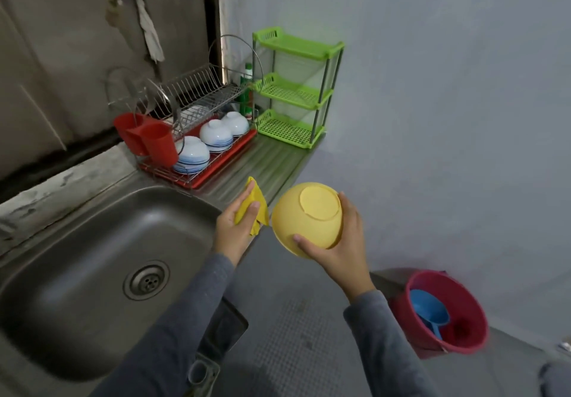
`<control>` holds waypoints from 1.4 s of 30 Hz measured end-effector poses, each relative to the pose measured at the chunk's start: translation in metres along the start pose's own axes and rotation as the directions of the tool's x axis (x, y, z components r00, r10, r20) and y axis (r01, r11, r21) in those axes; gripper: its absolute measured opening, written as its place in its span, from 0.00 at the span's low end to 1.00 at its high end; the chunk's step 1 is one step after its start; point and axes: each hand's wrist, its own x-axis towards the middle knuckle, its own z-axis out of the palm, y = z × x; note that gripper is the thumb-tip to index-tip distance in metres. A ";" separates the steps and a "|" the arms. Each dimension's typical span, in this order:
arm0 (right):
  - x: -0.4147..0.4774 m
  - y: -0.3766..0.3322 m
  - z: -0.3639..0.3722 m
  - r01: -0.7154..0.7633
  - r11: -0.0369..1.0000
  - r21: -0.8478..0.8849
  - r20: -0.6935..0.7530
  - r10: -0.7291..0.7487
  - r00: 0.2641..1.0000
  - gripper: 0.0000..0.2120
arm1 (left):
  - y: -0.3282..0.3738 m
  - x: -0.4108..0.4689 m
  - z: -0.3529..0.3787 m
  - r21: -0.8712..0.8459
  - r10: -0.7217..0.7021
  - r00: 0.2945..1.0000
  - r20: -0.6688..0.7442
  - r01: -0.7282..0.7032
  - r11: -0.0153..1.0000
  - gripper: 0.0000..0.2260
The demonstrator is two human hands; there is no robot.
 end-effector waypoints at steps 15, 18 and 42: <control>0.209 0.117 0.031 -0.072 0.994 0.077 0.107 0.064 0.992 0.53 | -0.058 0.179 0.090 -0.012 -0.144 0.959 -0.245 0.146 0.989 0.17; 0.245 0.131 0.038 -0.078 0.994 0.081 0.182 0.062 0.981 0.53 | -0.061 0.203 0.103 0.001 -0.148 0.935 -0.323 0.157 0.988 0.18; 0.460 0.165 0.188 -0.303 0.949 0.084 0.232 0.276 0.933 0.51 | -0.124 0.367 0.092 -0.063 -0.207 0.856 -0.475 0.202 0.977 0.18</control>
